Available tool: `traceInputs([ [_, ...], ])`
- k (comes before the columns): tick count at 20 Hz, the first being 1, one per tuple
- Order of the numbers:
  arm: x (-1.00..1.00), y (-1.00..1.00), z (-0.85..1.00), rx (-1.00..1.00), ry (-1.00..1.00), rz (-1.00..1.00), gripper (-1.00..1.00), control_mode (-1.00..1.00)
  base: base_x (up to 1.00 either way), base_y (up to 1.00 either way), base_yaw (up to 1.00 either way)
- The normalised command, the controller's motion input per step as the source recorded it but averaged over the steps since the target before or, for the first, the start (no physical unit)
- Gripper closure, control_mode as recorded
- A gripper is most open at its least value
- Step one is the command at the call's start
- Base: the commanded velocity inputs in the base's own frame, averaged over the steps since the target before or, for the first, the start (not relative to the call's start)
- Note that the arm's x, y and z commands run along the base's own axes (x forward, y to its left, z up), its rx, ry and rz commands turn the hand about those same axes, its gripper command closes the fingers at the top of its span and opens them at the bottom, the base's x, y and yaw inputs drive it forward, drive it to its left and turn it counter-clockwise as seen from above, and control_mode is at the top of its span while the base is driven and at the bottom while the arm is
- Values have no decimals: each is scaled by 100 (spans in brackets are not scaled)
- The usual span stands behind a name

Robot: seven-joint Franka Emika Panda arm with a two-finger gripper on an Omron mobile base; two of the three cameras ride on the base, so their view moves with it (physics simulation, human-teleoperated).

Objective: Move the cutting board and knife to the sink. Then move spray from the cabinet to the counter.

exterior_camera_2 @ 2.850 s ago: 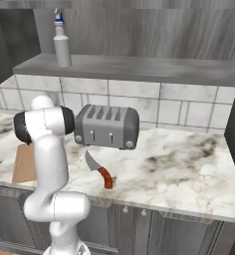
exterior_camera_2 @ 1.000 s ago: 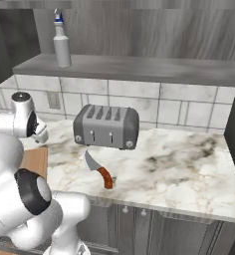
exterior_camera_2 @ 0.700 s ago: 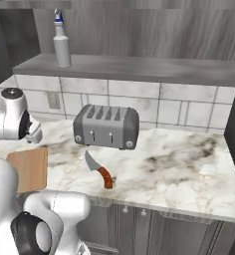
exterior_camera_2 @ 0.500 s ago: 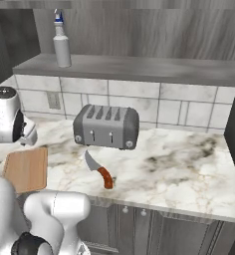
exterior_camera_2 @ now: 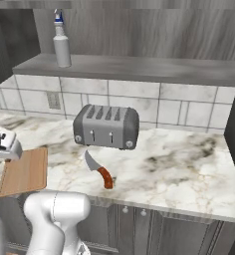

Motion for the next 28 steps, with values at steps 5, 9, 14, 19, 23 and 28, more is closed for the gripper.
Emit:
traceInputs([
  [5,-100,0,0,-20,0,15,-100,-100,0,0,0],
  [9,-86,1,0,-18,-6,19,-100,-100,0,0,0],
  [14,-46,9,0,-13,-16,22,-100,-100,0,0,0],
  [19,-2,20,-1,-16,-23,18,-100,-100,0,0,0],
  [23,3,16,-12,-22,-24,13,-100,-100,0,0,0],
  [28,12,17,-26,-24,-12,8,-100,-100,0,0,0],
])
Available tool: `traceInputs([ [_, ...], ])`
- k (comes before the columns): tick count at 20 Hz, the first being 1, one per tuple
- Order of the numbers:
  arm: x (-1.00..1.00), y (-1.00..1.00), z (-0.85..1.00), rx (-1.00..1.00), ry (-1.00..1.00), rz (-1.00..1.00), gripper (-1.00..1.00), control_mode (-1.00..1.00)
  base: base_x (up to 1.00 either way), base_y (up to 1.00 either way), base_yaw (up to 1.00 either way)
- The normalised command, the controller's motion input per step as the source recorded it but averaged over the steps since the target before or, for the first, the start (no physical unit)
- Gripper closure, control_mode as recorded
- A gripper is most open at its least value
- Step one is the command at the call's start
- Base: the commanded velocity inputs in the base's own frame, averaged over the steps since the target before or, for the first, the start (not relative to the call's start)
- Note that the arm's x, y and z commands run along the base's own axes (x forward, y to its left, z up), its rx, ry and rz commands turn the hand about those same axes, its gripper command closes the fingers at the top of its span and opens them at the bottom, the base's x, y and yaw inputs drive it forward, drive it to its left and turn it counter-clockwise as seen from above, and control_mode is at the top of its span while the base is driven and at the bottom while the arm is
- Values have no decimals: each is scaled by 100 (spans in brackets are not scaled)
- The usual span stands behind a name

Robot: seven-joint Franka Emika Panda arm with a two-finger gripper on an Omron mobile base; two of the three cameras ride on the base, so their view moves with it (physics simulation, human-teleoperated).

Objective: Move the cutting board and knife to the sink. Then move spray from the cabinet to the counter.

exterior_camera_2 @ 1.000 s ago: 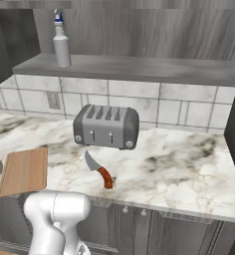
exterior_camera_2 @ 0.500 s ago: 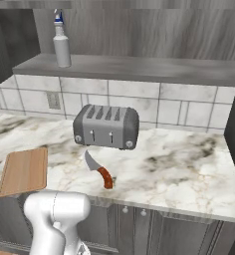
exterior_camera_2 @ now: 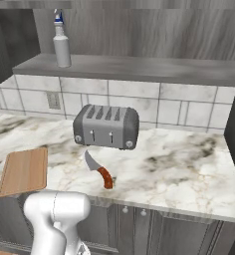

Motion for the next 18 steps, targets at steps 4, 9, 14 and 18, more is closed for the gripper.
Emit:
traceInputs([
  [4,28,17,-34,-27,-2,0,-100,-100,0,0,0],
  [9,50,19,-43,-23,-3,0,-100,-100,0,0,0],
  [14,44,28,-59,-21,-6,0,-100,-100,0,0,0],
  [18,36,28,-62,-19,-7,0,-100,-100,0,0,0],
])
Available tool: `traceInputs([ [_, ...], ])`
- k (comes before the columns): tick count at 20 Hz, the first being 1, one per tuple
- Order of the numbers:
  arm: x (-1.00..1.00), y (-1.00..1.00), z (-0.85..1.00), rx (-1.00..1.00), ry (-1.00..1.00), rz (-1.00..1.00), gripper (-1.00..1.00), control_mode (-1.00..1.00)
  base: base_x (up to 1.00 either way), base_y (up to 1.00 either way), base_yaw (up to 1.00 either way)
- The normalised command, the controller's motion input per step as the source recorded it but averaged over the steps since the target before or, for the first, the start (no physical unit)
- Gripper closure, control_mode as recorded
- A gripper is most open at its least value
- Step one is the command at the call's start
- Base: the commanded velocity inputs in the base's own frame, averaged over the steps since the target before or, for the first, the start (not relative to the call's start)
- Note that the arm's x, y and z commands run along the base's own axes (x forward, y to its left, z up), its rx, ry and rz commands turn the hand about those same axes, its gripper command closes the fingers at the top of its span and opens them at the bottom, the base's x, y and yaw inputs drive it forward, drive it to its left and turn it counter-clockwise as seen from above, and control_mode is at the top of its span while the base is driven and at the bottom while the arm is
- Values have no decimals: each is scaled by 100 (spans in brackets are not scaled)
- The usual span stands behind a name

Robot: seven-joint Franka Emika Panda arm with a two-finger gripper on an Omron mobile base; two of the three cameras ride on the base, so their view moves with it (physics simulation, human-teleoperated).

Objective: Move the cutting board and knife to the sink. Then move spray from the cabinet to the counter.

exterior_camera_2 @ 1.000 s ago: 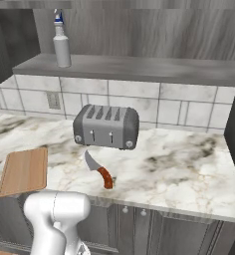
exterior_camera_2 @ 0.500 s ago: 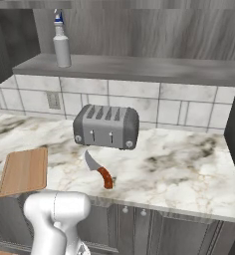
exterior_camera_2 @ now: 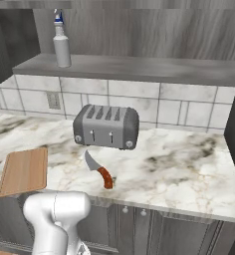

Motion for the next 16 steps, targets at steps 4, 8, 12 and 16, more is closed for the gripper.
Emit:
traceInputs([
  [4,46,29,-56,-18,-2,0,-100,-100,0,0,0],
  [8,35,32,-53,-16,0,0,-100,-100,0,0,0],
  [12,29,34,-49,-14,0,0,-100,-100,0,0,0],
  [16,23,31,-42,-12,0,0,-100,-100,0,0,0],
])
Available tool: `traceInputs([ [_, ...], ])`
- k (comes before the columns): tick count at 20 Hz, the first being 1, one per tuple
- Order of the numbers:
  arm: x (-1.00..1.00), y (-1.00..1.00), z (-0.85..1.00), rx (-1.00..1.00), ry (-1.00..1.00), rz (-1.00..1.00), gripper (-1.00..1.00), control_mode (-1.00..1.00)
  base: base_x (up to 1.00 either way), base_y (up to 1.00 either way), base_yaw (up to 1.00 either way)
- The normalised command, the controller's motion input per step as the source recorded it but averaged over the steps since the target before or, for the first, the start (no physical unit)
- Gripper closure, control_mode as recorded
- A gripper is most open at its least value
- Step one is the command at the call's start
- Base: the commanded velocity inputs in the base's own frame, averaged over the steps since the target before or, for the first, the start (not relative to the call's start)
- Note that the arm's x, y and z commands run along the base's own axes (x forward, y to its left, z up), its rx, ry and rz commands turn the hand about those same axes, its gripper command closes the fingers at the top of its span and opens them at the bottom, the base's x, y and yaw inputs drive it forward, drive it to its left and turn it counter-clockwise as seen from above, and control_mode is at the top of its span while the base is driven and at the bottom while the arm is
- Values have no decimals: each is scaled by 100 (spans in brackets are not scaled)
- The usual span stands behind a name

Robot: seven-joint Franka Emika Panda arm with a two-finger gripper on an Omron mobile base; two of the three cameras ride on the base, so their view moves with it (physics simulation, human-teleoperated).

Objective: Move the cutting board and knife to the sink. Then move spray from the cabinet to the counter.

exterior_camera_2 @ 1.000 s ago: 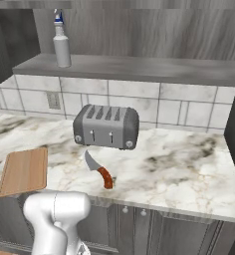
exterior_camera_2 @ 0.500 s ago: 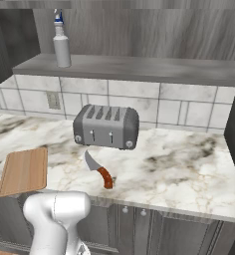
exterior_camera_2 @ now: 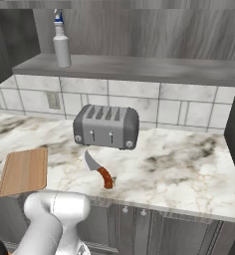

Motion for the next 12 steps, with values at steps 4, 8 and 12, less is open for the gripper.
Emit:
traceInputs([
  [4,17,18,-31,-10,-3,0,-100,-100,0,0,0],
  [8,15,2,-11,-7,-11,0,-100,-100,0,0,0],
  [12,21,0,-4,-5,-12,0,-100,-100,0,0,0],
])
